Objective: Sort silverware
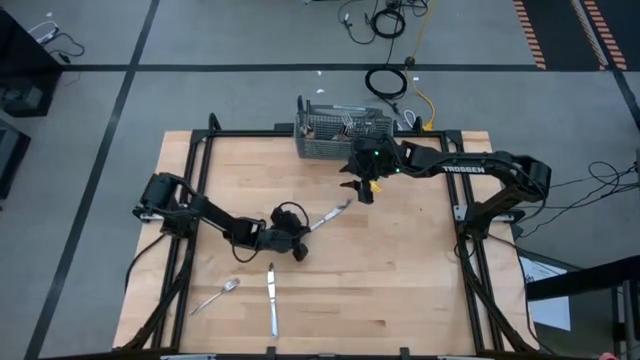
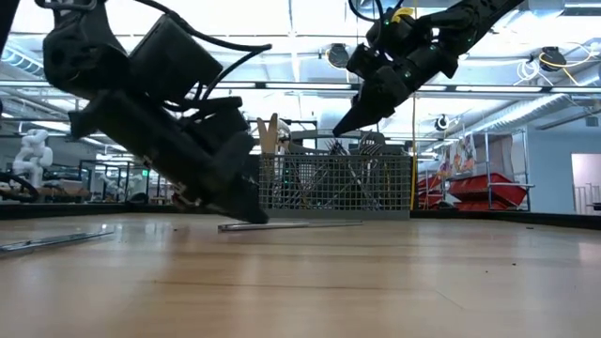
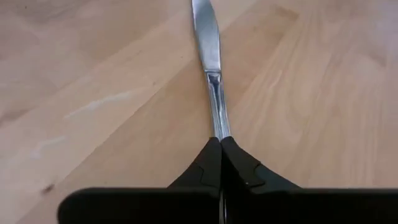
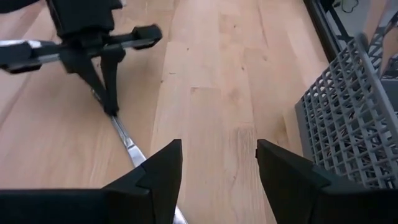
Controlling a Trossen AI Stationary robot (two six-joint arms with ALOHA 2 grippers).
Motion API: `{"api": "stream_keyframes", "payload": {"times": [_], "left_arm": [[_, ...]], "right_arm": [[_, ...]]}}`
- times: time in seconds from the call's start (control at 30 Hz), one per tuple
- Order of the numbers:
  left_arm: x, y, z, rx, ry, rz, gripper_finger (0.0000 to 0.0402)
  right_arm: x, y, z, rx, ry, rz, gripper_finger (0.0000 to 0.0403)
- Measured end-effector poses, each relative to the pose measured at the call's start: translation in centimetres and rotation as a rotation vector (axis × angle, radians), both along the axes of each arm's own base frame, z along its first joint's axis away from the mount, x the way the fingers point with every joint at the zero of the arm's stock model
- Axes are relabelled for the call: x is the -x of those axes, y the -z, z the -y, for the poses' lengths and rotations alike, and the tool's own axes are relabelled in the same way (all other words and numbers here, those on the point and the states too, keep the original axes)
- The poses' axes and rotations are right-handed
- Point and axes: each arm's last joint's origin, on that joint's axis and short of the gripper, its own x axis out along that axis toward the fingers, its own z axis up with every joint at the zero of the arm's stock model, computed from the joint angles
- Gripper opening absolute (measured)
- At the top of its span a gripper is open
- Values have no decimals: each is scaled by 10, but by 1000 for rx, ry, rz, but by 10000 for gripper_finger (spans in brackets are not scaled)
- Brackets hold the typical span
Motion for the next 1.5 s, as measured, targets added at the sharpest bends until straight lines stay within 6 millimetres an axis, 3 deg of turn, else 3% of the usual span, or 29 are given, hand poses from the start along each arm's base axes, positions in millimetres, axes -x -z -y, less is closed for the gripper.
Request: {"api": "stream_keyframes", "payload": {"times": [0.27, 0.5, 0.6, 0.67, 0.8, 0.97, 1.13, 1.3, 1.5], "left_arm": [[2, -3, -2, -27, 31, -37, 0], [2, -3, -2, -23, 27, -33, 0], [2, -3, -2, -18, 21, -33, 0], [3, -3, -2, -18, 22, -35, 0], [3, -2, -2, -8, 30, -41, 0], [3, -2, -2, 2, 38, -43, 0], [3, -2, -2, 3, 39, -43, 0], [2, -3, -1, 4, 68, -48, 0], [2, -3, 1, 23, 118, -51, 0]], "right_arm": [[-1, 7, -2, 2, -20, -45, 185], [-18, 53, -1, -103, -68, -155, 76], [-23, 75, -8, -173, -135, -215, 52], [-26, 79, -14, -162, -193, -213, 49], [-29, 82, -28, -24, -317, -243, 79], [-34, 89, -42, 276, -418, -311, 155], [-40, 108, -45, 367, -413, -386, 217], [-46, 122, -42, 423, -327, -421, 228], [-49, 135, -40, 443, -319, -444, 197]]}}
